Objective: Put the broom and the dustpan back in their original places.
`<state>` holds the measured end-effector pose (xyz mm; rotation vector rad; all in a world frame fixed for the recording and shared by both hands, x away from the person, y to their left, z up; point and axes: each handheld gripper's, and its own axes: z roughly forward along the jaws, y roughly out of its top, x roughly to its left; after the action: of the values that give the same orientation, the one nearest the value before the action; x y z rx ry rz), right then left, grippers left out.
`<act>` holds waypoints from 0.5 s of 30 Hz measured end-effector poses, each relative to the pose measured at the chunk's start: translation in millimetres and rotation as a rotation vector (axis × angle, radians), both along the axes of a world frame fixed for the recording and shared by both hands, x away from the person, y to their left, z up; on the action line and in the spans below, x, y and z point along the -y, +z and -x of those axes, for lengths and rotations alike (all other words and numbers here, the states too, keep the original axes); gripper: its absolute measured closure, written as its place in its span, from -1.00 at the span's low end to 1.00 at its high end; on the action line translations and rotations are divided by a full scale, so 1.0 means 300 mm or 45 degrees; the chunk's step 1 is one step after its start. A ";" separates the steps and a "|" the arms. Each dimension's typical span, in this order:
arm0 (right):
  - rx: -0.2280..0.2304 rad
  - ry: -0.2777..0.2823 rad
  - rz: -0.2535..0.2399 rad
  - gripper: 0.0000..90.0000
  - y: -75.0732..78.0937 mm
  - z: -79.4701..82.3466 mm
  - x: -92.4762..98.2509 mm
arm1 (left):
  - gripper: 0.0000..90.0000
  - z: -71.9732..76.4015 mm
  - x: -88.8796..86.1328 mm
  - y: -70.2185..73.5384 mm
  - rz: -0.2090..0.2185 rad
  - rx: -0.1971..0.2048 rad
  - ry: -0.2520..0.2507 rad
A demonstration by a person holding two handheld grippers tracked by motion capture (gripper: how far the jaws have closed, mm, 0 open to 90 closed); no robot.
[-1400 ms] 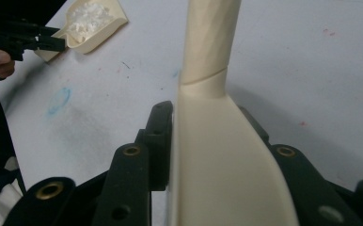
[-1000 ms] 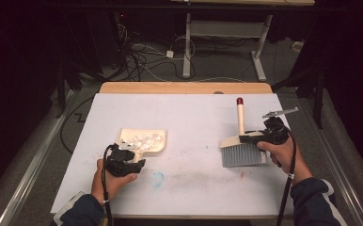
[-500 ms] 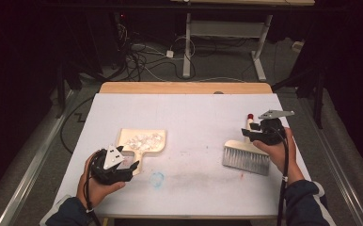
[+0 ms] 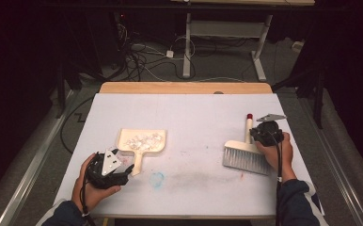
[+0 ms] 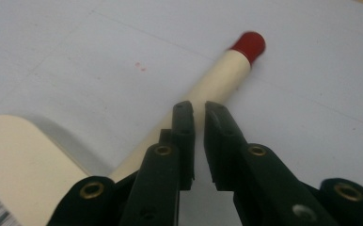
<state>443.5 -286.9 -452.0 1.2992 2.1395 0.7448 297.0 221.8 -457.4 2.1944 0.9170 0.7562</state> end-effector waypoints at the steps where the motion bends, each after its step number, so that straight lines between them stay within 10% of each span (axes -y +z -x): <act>1: -0.005 -0.008 -0.002 0.84 -0.005 -0.004 0.002 | -0.46 -0.001 0.000 0.000 -0.001 -0.004 0.002; 15: -0.005 -0.008 -0.022 0.73 -0.015 -0.010 -0.001 | -0.47 -0.006 0.005 -0.005 -0.019 0.002 -0.024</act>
<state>446.5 -286.6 -456.4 1.3169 2.1357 0.7600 298.7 220.2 -458.8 2.2120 0.8914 0.7574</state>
